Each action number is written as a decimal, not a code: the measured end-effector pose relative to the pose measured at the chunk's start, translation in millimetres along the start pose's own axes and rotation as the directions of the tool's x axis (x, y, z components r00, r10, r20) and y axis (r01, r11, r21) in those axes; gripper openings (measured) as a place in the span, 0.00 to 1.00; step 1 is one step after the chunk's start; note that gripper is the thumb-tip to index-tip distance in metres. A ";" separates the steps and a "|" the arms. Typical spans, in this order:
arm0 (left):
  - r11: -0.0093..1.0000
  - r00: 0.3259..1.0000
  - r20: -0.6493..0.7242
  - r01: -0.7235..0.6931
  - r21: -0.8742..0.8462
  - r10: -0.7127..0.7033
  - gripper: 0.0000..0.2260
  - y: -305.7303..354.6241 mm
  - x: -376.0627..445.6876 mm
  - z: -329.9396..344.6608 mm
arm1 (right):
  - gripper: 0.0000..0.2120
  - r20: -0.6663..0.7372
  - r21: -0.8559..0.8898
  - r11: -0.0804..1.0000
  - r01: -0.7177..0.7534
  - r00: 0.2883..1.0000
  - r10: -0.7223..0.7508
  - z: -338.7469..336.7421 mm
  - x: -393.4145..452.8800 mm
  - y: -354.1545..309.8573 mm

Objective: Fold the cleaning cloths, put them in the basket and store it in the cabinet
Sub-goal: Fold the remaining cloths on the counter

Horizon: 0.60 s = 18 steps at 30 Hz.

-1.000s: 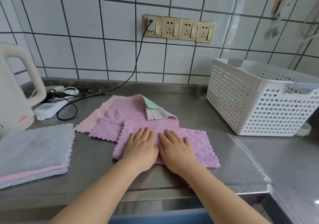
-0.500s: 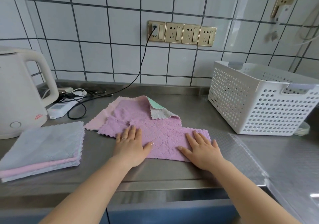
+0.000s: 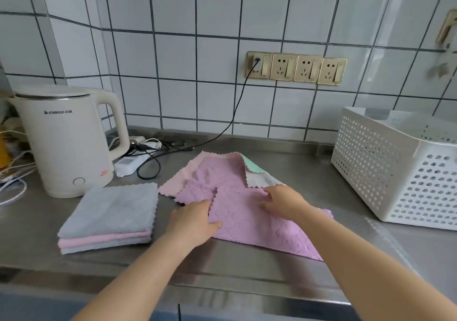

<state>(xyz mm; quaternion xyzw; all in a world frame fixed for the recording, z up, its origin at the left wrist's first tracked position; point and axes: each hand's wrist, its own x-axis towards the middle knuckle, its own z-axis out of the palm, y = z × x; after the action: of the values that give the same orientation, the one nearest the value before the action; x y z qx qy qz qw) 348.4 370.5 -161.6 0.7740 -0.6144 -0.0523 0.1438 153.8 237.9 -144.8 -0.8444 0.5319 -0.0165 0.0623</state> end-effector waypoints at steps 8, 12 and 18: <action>0.889 0.999 0.029 0.031 -0.456 -0.020 0.21 -3.7 13.8 3.5 | 0.09 0.055 0.079 0.994 0.071 0.996 -0.075 -17.5 7.7 1.1; 0.617 0.987 0.002 0.104 -0.780 -0.163 0.18 -3.8 20.8 1.2 | 0.07 -0.052 0.150 0.976 0.160 0.987 -0.154 -34.2 -2.7 5.0; -0.076 0.961 0.182 0.169 -0.983 -0.210 0.16 6.0 26.1 -6.0 | 0.09 -0.271 0.447 0.852 0.274 0.949 -0.163 -70.1 -22.7 0.9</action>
<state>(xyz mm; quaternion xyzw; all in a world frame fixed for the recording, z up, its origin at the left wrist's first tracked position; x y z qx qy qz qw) 350.6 345.0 -151.7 0.5091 -0.2699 -0.4869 0.6564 136.6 251.8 -74.6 -0.8505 0.4146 -0.2491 0.2067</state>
